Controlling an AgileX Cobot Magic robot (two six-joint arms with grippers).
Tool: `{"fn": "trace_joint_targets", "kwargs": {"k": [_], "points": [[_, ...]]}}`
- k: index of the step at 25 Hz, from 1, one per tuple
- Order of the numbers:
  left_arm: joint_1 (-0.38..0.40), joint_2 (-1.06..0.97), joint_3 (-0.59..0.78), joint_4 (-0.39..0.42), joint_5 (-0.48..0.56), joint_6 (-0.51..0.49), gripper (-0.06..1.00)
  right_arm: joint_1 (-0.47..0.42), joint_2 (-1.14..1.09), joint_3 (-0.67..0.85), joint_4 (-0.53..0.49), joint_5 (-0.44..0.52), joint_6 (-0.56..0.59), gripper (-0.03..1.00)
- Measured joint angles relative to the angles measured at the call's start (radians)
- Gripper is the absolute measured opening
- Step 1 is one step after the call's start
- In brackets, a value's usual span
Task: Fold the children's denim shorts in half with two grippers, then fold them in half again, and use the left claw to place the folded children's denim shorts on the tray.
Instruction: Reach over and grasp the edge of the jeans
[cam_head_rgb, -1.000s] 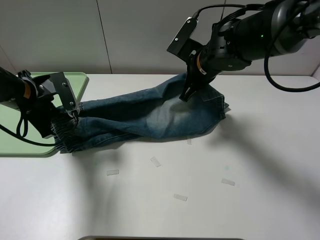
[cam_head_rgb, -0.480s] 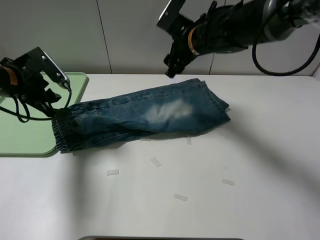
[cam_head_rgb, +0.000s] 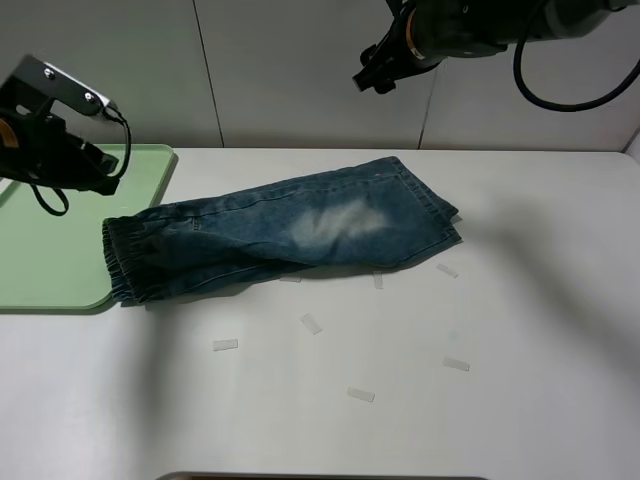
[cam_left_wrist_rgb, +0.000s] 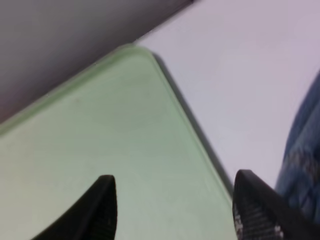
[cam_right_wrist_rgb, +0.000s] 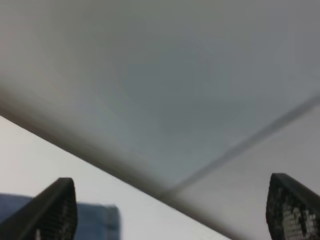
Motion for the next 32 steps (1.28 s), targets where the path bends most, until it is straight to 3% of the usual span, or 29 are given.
{"fn": "trace_joint_targets", "kwargs": {"k": [6,9,13,16,20,24,27,32], "points": [[-0.008,-0.181,0.0,0.005,-0.053,-0.201,0.57,0.0,-0.118,0.0,0.124,0.052,-0.075,0.58],[-0.035,-0.301,0.0,0.06,-0.029,-0.325,0.61,0.0,-0.205,-0.001,0.205,0.057,-0.111,0.58],[-0.097,-0.507,0.0,0.174,0.094,-0.453,0.63,0.0,-0.326,-0.003,0.323,0.064,-0.18,0.58],[-0.152,-0.699,0.0,0.211,0.279,-0.488,0.64,0.0,-0.399,-0.003,0.399,0.076,-0.242,0.58],[-0.209,-0.984,0.0,0.214,0.541,-0.496,0.75,0.0,-0.485,-0.003,0.504,0.108,-0.315,0.58],[-0.226,-1.245,0.0,0.14,0.731,-0.471,0.85,0.0,-0.543,-0.003,0.593,0.15,-0.38,0.58],[-0.226,-1.382,0.0,0.054,0.887,-0.374,0.87,0.0,-0.561,-0.004,0.638,0.186,-0.427,0.58],[-0.226,-1.511,0.0,-0.163,1.171,-0.123,0.87,0.0,-0.565,-0.004,0.698,0.237,-0.459,0.58]]}}
